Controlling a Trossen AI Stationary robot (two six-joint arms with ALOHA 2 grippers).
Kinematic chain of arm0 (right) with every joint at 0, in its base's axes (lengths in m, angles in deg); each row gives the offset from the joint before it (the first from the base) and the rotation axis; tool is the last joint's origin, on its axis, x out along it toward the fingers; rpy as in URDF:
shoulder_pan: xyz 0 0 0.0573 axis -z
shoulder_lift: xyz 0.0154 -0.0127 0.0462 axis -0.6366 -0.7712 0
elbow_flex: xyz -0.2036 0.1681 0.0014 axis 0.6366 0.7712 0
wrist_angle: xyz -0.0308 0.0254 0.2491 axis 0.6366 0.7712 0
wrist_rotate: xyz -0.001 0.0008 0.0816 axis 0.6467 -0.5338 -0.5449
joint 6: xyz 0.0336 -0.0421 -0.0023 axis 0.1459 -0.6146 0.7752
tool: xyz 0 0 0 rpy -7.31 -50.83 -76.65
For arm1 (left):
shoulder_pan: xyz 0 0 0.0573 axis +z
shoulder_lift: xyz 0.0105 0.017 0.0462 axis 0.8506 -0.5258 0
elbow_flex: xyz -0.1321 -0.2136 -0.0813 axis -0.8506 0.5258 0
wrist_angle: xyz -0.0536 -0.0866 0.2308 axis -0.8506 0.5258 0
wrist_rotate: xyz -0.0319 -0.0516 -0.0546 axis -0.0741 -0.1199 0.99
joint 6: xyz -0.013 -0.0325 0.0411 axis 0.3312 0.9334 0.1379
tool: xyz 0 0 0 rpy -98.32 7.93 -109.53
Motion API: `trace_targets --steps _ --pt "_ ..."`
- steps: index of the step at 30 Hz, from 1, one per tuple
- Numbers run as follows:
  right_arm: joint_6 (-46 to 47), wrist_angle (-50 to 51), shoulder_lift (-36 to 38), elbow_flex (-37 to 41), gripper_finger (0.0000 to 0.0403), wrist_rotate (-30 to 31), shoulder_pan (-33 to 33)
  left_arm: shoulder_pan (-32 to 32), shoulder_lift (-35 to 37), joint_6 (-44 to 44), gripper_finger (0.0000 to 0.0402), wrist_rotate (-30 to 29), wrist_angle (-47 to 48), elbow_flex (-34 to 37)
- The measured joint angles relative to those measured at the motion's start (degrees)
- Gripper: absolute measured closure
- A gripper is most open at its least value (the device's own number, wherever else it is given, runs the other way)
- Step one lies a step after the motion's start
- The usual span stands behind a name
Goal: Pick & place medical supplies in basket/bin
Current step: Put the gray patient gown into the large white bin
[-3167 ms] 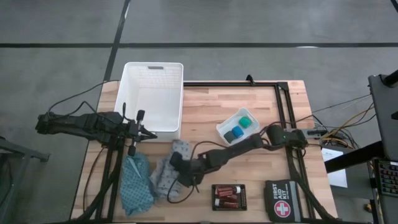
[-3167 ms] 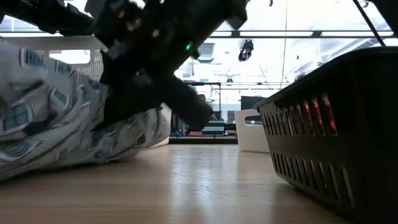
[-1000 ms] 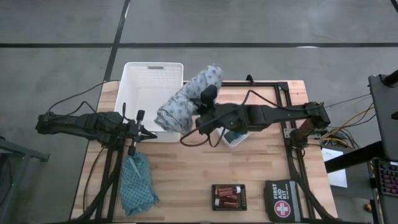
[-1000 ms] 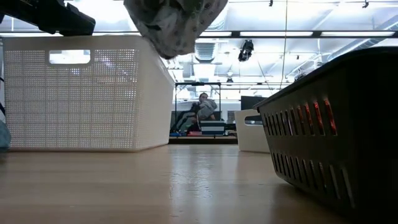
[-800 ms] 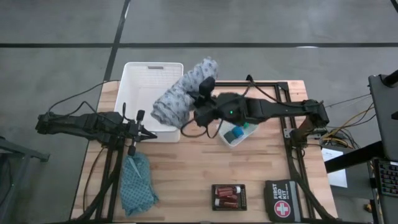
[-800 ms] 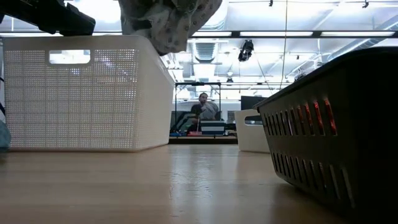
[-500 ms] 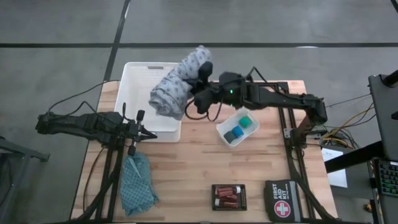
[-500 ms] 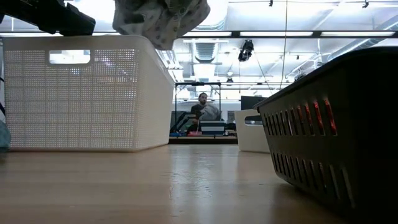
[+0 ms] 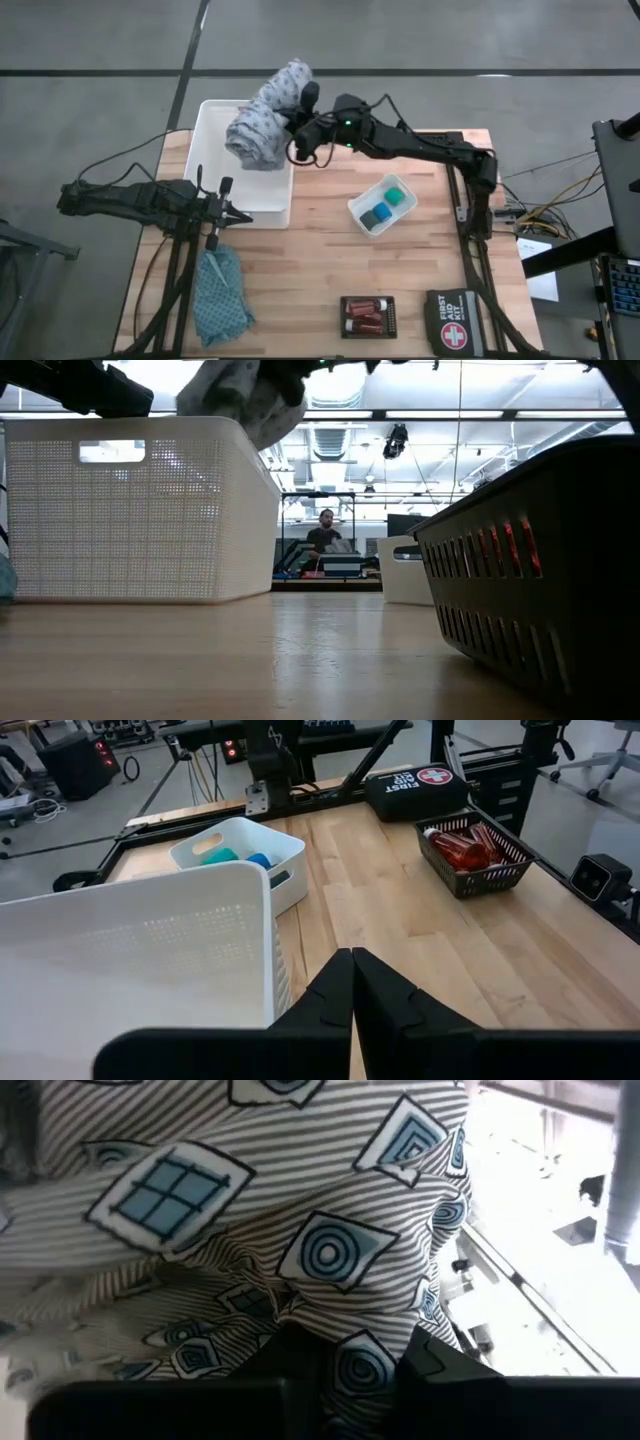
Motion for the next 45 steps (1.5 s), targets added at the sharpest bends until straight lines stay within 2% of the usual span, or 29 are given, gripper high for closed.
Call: trace_targets --steps 5,12,23,34,45 --pt "1.61 0.11 -5.55 -4.8 0.0355 -2.1 0.92 0.02 0.0 0.0 0.0396 -0.02 -0.02 0.0" --pt "-1.5 2.76 -14.13 -12.9 0.0355 -4.82 0.61 0.01 0.0 0.0 0.0396 0.0 0.0 0.0" --pt "-4.37 31.56 -22.36 -29.92 0.0355 -4.62 0.66 0.01 0.0 0.0 0.0396 0.0 0.02 0.0" --pt "-2.56 33.57 -21.99 -29.79 0.0355 -11.31 0.68 0.0 0.0 -0.01 0.0396 0.0 0.02 0.0" --pt "1.67 34.81 -22.08 -27.85 0.035 -11.69 0.7 0.0 0.0 0.0 0.0396 0.0 0.02 0.0"
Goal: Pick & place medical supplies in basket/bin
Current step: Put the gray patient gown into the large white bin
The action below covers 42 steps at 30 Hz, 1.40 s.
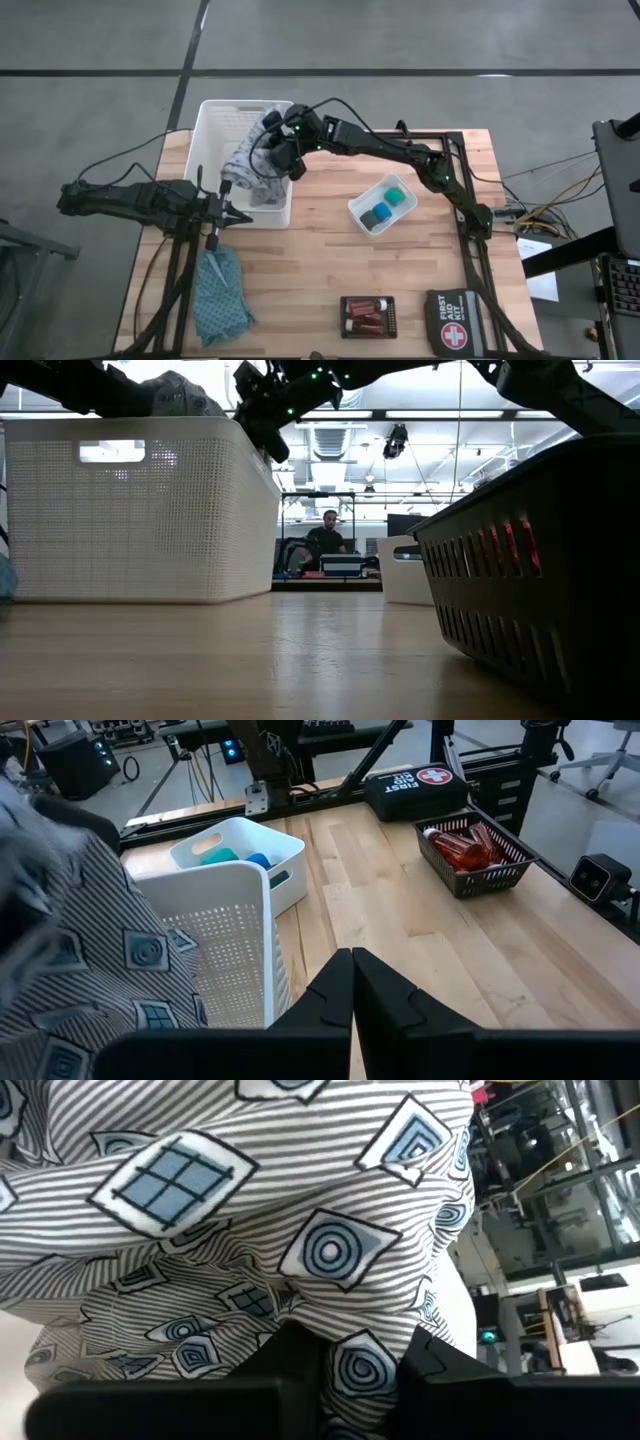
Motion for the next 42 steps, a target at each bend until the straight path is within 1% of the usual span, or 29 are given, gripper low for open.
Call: trace_targets --steps 8,14,20,25,27,42 --pt "-0.62 -0.14 0.0 3.63 0.0349 -0.08 -0.02 0.0 0.0 0.04 0.0396 0.0 0.0 0.0" --pt "-11.59 -0.53 0.22 5.31 0.0349 -0.1 -0.07 0.0 0.0 0.02 0.0396 0.0 0.02 0.0" --pt "-13.66 -0.81 0.22 5.33 0.0349 -0.03 -0.26 0.0 0.0 0.02 0.0396 0.0 0.02 0.0" --pt "-21.93 -0.26 0.17 4.81 0.0349 -0.07 -0.32 0.0 0.0 0.02 0.0396 0.0 0.02 0.0" --pt "-23.76 -0.28 0.12 4.66 0.0349 -0.01 -0.37 0.0 0.0 0.02 0.0396 0.0 0.02 0.0" --pt "-24.52 -0.32 0.09 4.66 0.0349 0.07 -0.37 0.0 0.0 0.02 0.0396 -0.01 0.02 0.0"
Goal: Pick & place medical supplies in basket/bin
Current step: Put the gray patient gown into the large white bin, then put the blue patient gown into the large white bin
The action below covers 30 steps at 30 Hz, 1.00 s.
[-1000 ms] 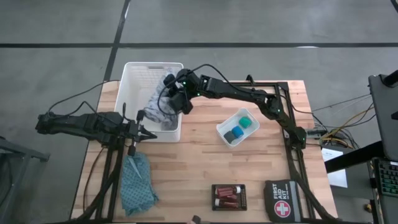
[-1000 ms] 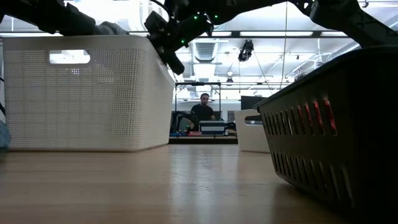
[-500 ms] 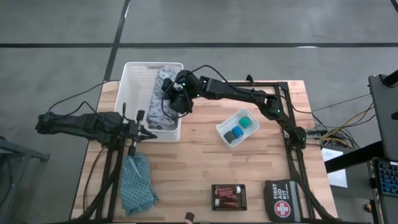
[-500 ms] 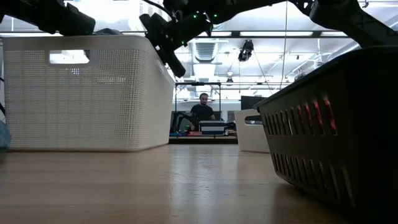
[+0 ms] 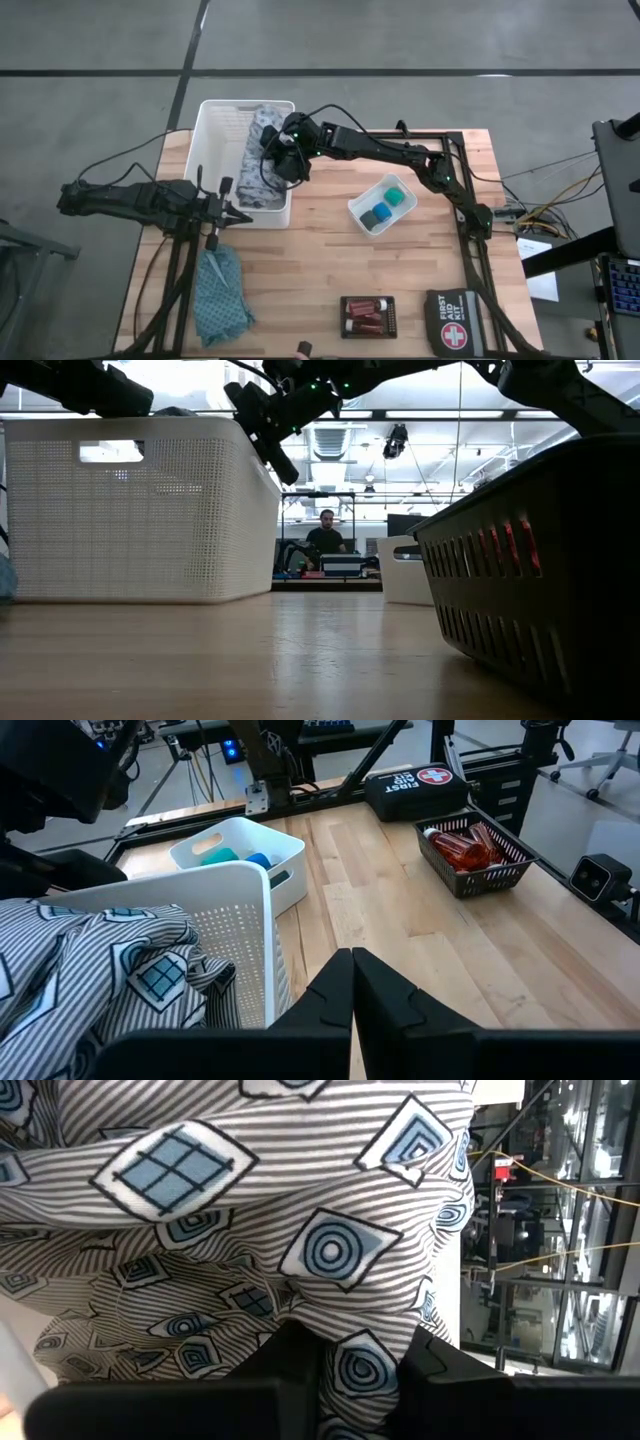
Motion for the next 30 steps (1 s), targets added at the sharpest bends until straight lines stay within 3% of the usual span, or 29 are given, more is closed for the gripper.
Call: trace_targets --steps 8,21,30 --pt "0.0 -0.2 -0.02 0.15 0.0342 -0.2 -0.02 0.0 -0.01 -0.02 0.0396 0.01 0.0 0.0" --pt "-0.07 -0.64 0.11 -0.11 0.0213 -0.28 -0.15 0.02 -0.02 -0.02 0.0396 -0.01 0.0 0.0" --pt "-0.07 -0.63 0.11 -0.26 0.0193 -0.28 -0.22 0.02 -0.02 -0.02 0.0396 -0.03 0.0 0.0"
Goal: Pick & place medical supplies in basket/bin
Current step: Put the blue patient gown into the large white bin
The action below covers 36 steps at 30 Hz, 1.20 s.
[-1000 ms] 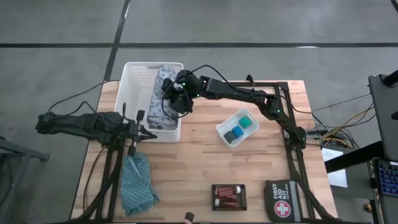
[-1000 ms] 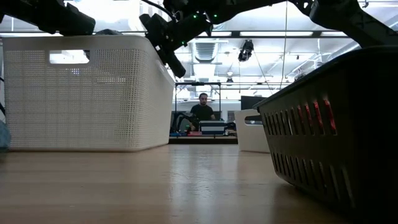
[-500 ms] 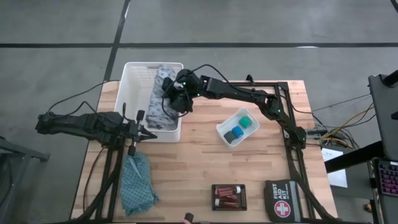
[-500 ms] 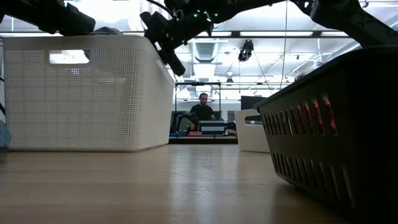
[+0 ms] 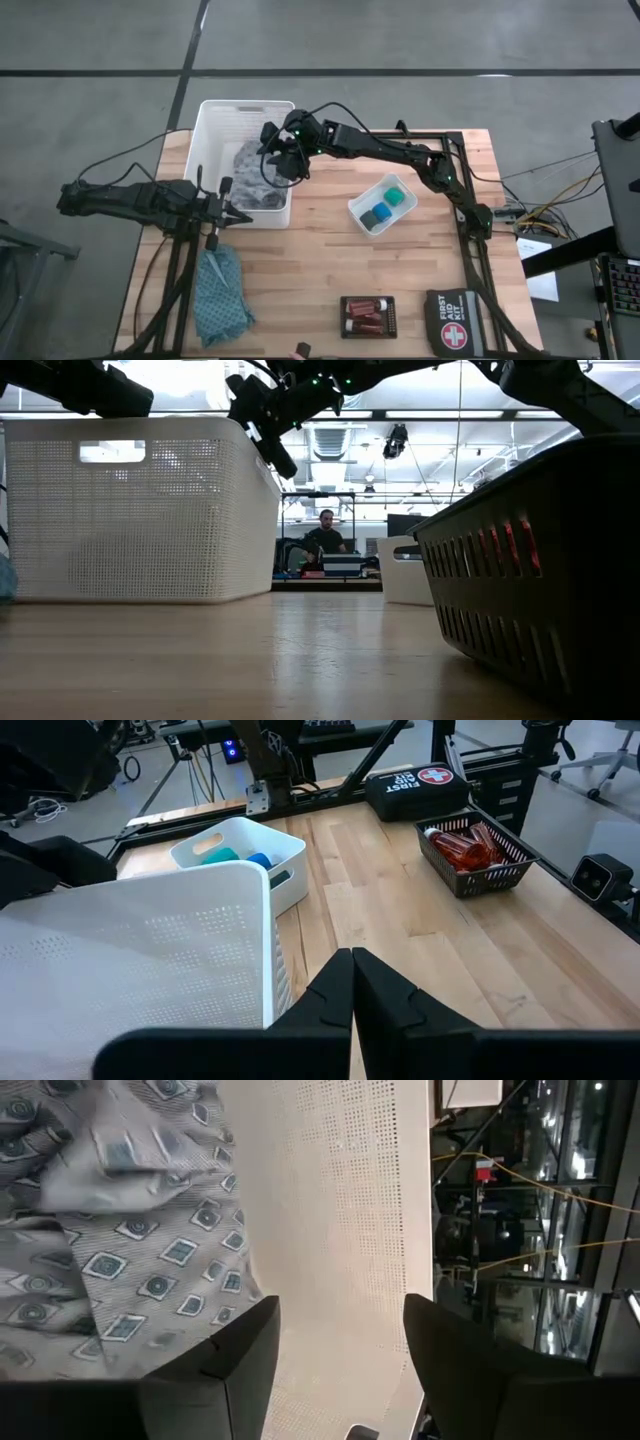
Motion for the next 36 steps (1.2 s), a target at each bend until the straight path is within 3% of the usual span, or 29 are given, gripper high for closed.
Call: trace_targets --steps 10,15,19,36 --pt "0.52 -1.97 0.45 0.22 0.0195 0.16 -0.13 0.0 0.0 0.0 0.0396 0.02 0.0 0.0" --pt "8.68 -1.1 1.63 0.44 0.02 0.17 -0.65 0.0 0.0 0.0 0.0396 0.02 0.0 0.0" --pt "9.82 -0.2 4.46 0.37 0.0214 0.2 -0.85 0.0 0.0 0.0 0.0396 0.02 0.0 0.0" --pt "26.15 18.9 16.21 1.42 0.0287 -0.07 -1.1 0.0 0.0 0.0 0.0396 0.02 0.0 0.02"
